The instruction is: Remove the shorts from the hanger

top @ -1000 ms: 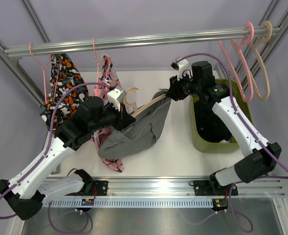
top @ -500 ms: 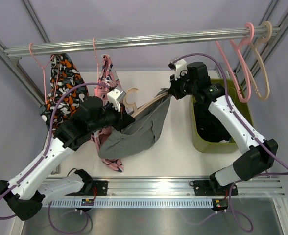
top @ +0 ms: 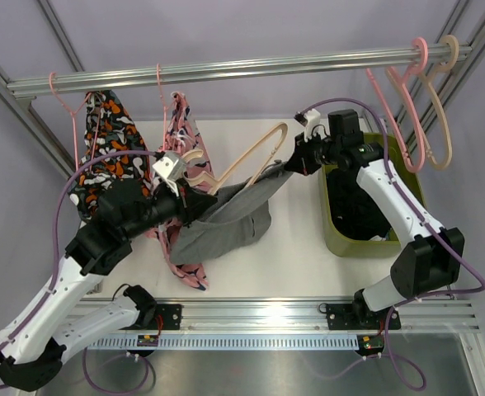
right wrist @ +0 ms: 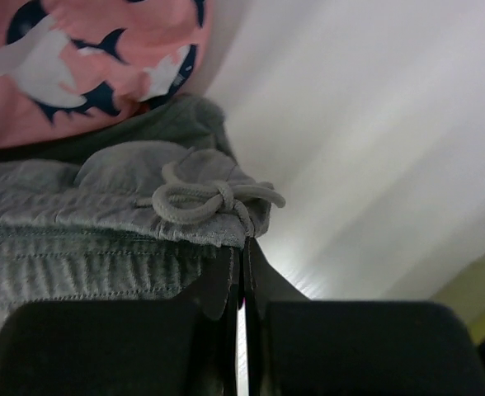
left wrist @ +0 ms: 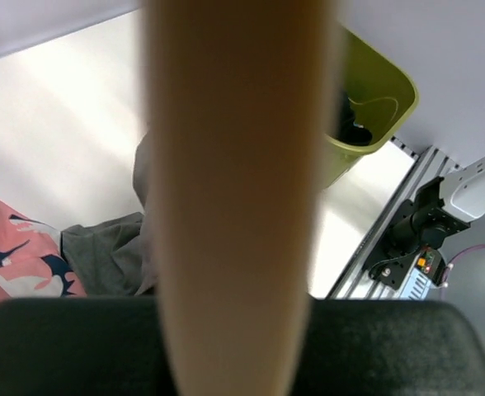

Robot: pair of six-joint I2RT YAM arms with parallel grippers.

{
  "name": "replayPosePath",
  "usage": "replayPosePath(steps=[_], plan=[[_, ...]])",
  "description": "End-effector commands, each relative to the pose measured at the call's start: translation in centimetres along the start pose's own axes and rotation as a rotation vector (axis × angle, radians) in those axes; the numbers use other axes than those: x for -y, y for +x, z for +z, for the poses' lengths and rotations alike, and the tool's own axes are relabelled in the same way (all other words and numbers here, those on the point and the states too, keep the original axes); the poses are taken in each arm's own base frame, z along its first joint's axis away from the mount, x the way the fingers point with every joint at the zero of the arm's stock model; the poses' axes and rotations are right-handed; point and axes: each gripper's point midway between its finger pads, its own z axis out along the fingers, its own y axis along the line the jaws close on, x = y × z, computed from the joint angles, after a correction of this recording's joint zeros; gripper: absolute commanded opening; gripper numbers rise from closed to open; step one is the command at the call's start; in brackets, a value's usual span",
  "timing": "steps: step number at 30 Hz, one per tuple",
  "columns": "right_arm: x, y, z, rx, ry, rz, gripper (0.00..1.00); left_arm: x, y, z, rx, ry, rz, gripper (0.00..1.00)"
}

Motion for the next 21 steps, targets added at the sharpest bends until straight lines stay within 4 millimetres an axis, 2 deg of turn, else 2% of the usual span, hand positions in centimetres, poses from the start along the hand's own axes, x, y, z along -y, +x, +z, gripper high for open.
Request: replayPosePath(steps=[1, 2, 7, 8, 9, 10, 11, 13, 14, 16, 17, 21], plan=[[-2.9, -0.2, -0.8, 0.057, -0.232, -0.013, 0.00, 1.2, -2.5, 0.3, 0.126, 0.049, -0.056, 0.00], [-4.3, 0.6, -1.0, 0.053, -0.306, 0.000, 0.00, 0.9, -3.2, 1.2, 0.171, 0.042, -0.089, 0.00], [-8.2, 1.5, -2.6, 0.074, -0.422, -0.067, 0.00, -0.4, -6.2, 3.6, 0.308, -0.006, -0.165, 0.00], [-8.9, 2.4, -2.4, 0.057, -0.435, -0.066, 0.00, -0.9, -6.2, 4.6, 0.313, -0.022, -0.193, 0.00], [-9.8, 2.6, -2.8, 0.056, -0.447, -0.068, 0.00, -0.6, -7.7, 4.8, 0.367, -0.001, -0.195, 0.00], [-11.5, 3.3, -2.6, 0.034, -0.483, -0.077, 0.00, -0.6, -8.1, 5.3, 0.375, 0.003, -0.203, 0.00], [-12.1, 4.3, -2.3, 0.009, -0.488, -0.069, 0.00, -0.6, -8.5, 5.7, 0.382, 0.002, -0.206, 0.00], [-13.4, 4.5, -2.7, 0.023, -0.498, -0.078, 0.00, -0.5, -9.3, 6.6, 0.392, 0.006, -0.204, 0.00], [-13.1, 5.3, -2.5, 0.016, -0.475, -0.075, 0.00, -0.6, -9.7, 6.7, 0.399, 0.000, -0.201, 0.00], [-12.4, 5.1, -2.9, 0.044, -0.419, -0.127, 0.00, -0.9, -10.4, 6.6, 0.410, -0.028, -0.175, 0.00], [-11.4, 5.3, -2.7, 0.037, -0.363, -0.136, 0.00, -1.2, -10.7, 6.5, 0.412, -0.053, -0.166, 0.00], [-8.9, 7.7, -1.8, -0.057, -0.252, -0.191, 0.00, -2.0, -9.4, 6.2, 0.311, -0.118, -0.141, 0.00]])
